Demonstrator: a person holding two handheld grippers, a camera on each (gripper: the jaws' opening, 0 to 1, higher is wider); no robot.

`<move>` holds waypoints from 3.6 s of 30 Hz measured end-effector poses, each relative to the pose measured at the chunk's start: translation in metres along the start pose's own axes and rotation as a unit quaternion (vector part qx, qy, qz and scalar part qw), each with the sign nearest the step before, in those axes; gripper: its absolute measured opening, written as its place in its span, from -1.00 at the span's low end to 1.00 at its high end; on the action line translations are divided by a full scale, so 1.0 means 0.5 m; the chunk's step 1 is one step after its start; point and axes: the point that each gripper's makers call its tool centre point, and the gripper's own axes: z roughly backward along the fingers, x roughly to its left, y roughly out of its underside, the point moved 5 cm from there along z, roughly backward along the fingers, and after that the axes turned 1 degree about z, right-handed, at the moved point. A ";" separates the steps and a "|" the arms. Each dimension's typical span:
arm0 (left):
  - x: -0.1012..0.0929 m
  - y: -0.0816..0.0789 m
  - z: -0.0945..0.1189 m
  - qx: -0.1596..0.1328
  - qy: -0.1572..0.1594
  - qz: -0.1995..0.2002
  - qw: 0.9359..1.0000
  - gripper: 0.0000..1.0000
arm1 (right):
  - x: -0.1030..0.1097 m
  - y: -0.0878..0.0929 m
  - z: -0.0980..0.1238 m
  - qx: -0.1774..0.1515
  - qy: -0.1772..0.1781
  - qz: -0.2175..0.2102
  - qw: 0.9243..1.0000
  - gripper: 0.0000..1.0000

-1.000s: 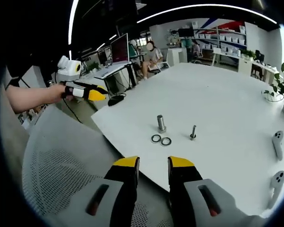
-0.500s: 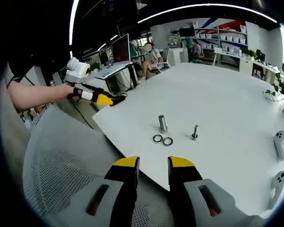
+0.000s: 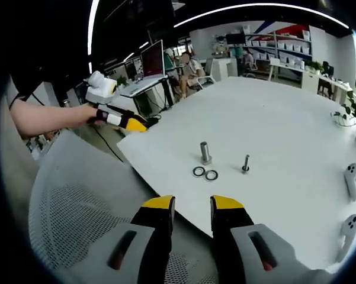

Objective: Place the washer onto the threaded stud by aligning its center hole with the stud, sliding it down to the base, and recovering from edge contact or off-axis alignment until the washer reaches the visible bottom stop.

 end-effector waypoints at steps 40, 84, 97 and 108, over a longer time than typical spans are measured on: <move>-0.142 0.020 -0.269 0.131 0.034 -0.069 0.988 -0.07 | -0.018 -0.006 0.010 -0.027 0.021 -0.034 0.999 -0.46; -0.177 0.057 -0.330 0.203 0.017 -0.203 0.958 -0.58 | -0.025 -0.004 0.012 -0.029 0.030 -0.043 0.998 -0.47; -0.105 0.101 -0.264 0.303 0.011 -0.225 0.926 -0.59 | -0.027 -0.002 0.013 -0.031 0.032 -0.047 0.998 -0.46; -0.114 0.096 -0.271 0.333 0.024 -0.268 0.904 -0.55 | -0.028 -0.002 0.012 -0.029 0.033 -0.048 0.998 -0.46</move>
